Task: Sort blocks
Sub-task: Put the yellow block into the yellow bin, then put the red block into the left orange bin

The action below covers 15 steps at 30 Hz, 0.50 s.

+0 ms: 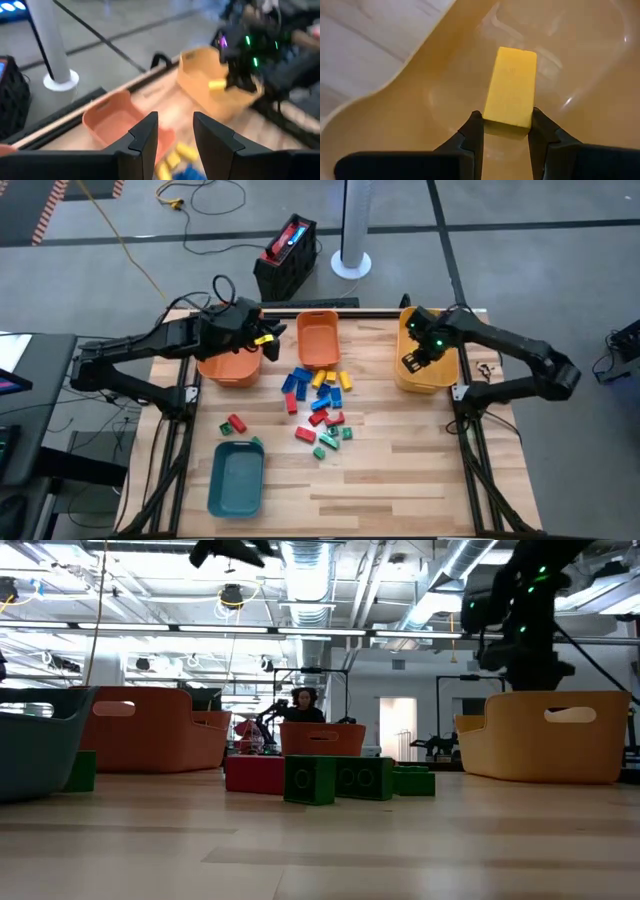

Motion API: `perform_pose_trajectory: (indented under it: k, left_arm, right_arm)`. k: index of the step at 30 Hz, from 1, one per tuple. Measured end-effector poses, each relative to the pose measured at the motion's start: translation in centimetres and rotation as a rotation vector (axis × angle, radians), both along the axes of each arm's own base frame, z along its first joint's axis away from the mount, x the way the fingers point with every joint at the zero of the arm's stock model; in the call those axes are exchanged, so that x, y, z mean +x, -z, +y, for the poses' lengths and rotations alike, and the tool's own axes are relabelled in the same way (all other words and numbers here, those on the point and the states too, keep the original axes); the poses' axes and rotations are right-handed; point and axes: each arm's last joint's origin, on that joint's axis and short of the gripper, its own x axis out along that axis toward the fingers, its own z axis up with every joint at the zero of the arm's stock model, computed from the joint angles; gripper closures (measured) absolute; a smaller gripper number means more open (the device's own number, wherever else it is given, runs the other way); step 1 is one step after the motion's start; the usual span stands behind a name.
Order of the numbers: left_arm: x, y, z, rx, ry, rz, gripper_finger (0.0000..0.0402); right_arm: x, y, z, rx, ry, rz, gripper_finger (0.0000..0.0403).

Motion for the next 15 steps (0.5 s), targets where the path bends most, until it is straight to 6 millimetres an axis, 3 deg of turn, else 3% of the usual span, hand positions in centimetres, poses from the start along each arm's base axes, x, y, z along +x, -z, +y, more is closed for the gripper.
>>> perform_pose_trajectory:
  k: [4, 10, 15]
  left_arm:
    - [-0.8, 0.4, 0.9, -0.011, 0.092, 0.082, 0.0283]
    - [-1.5, 1.1, 2.2, 0.006, 0.191, 0.194, 0.0283]
    - [-2.1, 1.7, 2.5, -0.017, 0.263, 0.277, 0.0283]
  right_arm:
    - [0.9, 1.1, -0.7, 0.033, 0.002, 0.005, 0.0279]
    - [1.3, 2.0, -1.2, 0.143, 0.048, -0.012, 0.0169]
    - [1.0, -0.6, -1.2, 0.149, 0.107, -0.014, 0.0117]
